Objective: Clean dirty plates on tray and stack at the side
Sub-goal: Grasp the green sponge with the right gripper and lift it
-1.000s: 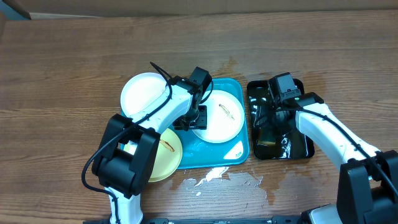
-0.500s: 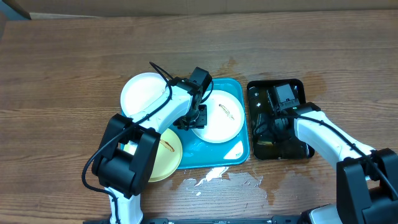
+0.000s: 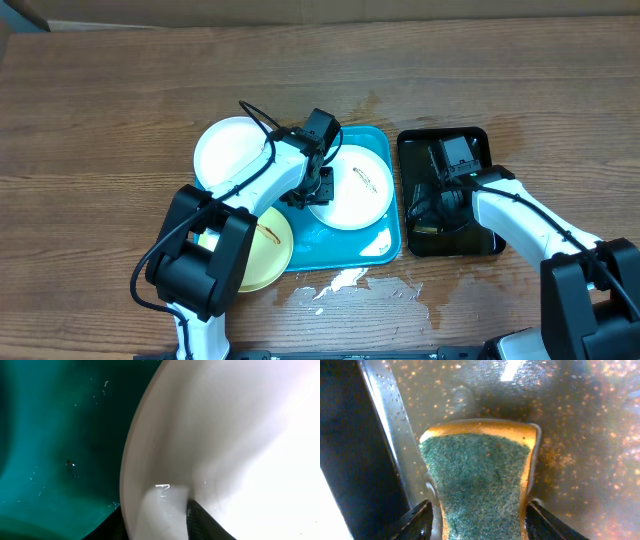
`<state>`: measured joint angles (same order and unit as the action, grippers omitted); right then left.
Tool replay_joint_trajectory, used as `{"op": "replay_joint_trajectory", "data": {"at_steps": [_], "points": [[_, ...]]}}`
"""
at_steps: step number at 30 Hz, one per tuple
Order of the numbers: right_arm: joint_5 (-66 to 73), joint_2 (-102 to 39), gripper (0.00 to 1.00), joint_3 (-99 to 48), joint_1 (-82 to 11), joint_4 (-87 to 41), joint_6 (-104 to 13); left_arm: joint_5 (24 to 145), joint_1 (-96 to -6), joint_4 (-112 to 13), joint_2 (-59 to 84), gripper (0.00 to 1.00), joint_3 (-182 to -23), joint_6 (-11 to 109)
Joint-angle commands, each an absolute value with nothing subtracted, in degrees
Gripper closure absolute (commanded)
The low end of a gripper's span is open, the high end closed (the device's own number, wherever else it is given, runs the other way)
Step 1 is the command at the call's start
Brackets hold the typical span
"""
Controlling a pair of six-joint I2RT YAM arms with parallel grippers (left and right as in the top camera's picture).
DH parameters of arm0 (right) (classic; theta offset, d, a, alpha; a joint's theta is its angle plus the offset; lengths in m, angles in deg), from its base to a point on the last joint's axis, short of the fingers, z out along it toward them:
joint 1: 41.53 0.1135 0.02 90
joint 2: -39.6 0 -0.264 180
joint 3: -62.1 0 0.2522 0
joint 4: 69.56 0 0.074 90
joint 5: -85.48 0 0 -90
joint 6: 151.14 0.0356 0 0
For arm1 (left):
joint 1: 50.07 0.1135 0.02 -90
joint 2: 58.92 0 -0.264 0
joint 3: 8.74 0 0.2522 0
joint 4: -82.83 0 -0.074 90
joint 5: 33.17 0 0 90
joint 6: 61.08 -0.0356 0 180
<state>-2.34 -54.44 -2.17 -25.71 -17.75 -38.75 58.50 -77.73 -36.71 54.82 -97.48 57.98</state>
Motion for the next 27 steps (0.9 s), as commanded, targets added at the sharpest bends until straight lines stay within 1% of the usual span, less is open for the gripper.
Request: {"op": "replay_joint_trajectory", "data": {"at_steps": [1, 6, 7, 9, 10, 12, 16, 17, 18, 22, 23, 27], "points": [[-1.4, -54.3, 0.40, -1.8, -25.4, -18.0, -38.6, 58.3, -77.9, -37.0, 56.1, 0.66, -95.4, 58.7], [-2.7, -54.3, 0.40, -1.8, -25.4, -18.0, -38.6, 58.3, -77.9, -37.0, 56.1, 0.67, -95.4, 58.7], [-3.6, -54.3, 0.46, -1.8, -25.4, -18.0, -38.6, 58.3, -77.9, -37.0, 56.1, 0.67, -95.4, 58.7], [-4.1, -54.3, 0.64, -1.8, -25.4, -18.0, -38.6, 58.3, -77.9, -37.0, 56.1, 0.67, -95.4, 58.7], [-4.0, -54.3, 0.75, -1.8, -25.4, -18.1, -38.6, 58.3, -77.9, -37.0, 56.1, 0.67, -95.4, 58.7], [-4.0, -54.3, 0.85, -2.4, -25.4, -18.1, -38.6, 58.3, -77.9, -37.0, 56.1, 0.67, -95.4, 58.7], [-4.1, -53.3, 0.88, -8.4, -26.3, -12.8, -39.1, 58.3, -77.9, -37.0, 56.1, 0.68, -95.4, 58.7], [-4.0, -52.8, 0.91, -10.5, -26.5, -10.8, -39.3, 58.3, -77.9, -37.0, 56.1, 0.69, -95.4, 58.7], [-4.0, -52.2, 0.96, -12.7, -26.6, -8.8, -40.3, 58.3, -77.9, -37.0, 56.1, 0.73, -95.4, 58.7], [-4.5, -50.9, 0.96, -18.0, -26.6, -2.5, -42.1, 58.3, -77.9, -37.0, 56.1, 0.94, -95.4, 58.7], [-4.5, -50.9, 0.96, -18.1, -26.6, -2.0, -42.1, 58.3, -77.9, -37.0, 56.1, 0.96, -95.3, 58.7], [-5.4, -50.9, 0.96, -16.7, -26.6, -2.2, -42.1, 58.3, -77.9, -37.1, 56.1, 0.96, -95.3, 58.7]]}}
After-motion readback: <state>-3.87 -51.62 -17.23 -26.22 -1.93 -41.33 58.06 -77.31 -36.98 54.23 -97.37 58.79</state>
